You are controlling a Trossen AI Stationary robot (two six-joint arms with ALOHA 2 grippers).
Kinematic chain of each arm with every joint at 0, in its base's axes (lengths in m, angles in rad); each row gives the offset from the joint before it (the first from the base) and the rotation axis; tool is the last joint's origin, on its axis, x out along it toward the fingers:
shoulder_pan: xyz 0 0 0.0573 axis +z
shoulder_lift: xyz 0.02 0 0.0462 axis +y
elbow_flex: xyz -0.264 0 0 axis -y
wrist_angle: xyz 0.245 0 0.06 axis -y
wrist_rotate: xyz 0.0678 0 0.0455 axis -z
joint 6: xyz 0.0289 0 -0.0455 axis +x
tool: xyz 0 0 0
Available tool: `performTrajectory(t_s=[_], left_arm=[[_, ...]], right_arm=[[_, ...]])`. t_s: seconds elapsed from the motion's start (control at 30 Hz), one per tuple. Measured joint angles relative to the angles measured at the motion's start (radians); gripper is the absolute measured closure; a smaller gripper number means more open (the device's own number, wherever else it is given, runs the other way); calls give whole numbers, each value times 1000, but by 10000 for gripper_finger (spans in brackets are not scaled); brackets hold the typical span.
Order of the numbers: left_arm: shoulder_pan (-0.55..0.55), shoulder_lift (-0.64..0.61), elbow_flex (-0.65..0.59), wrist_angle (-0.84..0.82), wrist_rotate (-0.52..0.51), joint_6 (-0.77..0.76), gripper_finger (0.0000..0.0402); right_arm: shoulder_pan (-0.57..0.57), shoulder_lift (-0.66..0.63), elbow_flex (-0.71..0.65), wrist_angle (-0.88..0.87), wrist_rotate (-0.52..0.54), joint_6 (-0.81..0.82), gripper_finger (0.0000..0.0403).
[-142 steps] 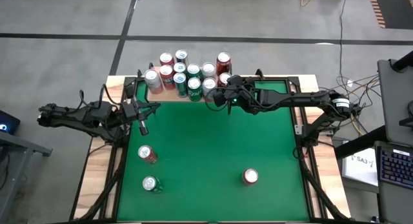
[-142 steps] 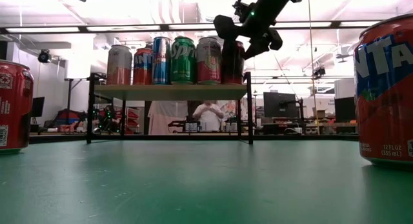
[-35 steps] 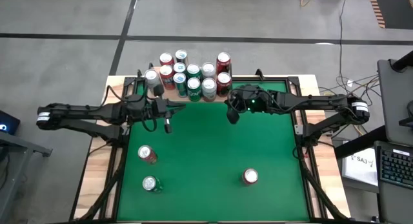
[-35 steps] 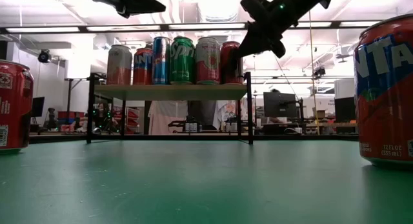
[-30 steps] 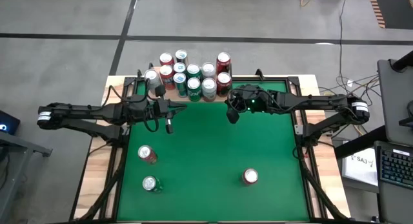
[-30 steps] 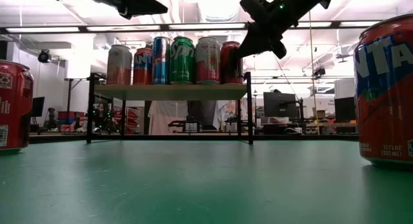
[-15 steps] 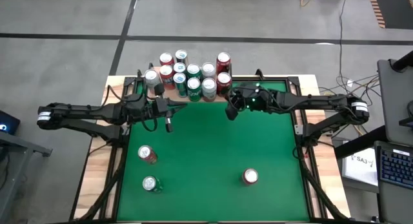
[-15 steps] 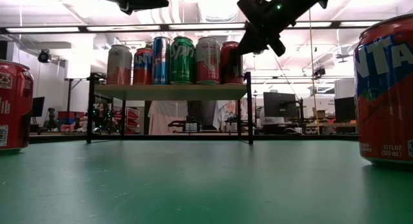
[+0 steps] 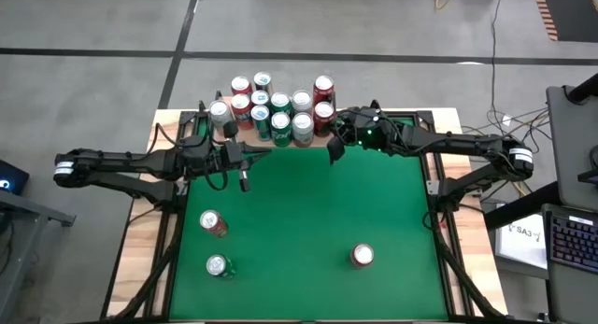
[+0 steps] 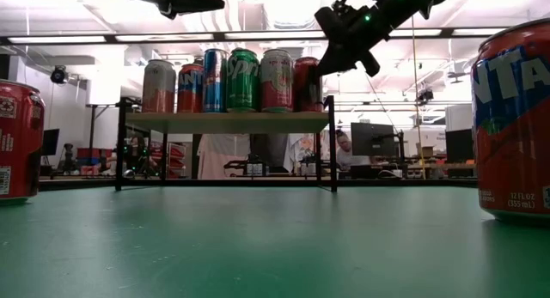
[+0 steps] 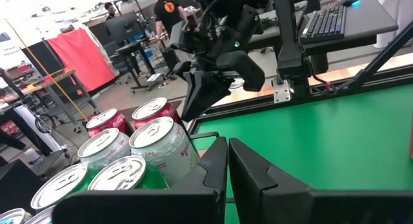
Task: Place canned beverage on shelf
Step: Put the green can on the shelf
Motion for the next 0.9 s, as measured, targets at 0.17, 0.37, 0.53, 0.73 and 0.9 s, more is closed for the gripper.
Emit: performTrajectory(t_s=[0.17,0.37,0.53,0.73,0.9], left_arm=[[0,0,0,0,0,17,402],[0,0,0,0,0,24,402],[0,0,0,-1,0,27,402],[0,0,0,-2,0,27,402],[0,0,-1,-2,0,27,402]], right_arm=[[-10,0,0,0,0,1,394],[-6,10,0,6,-51,4,394],[-16,62,-2,51,-55,-12,394],[-25,95,0,60,-5,-16,394],[-36,95,4,61,11,-19,394]])
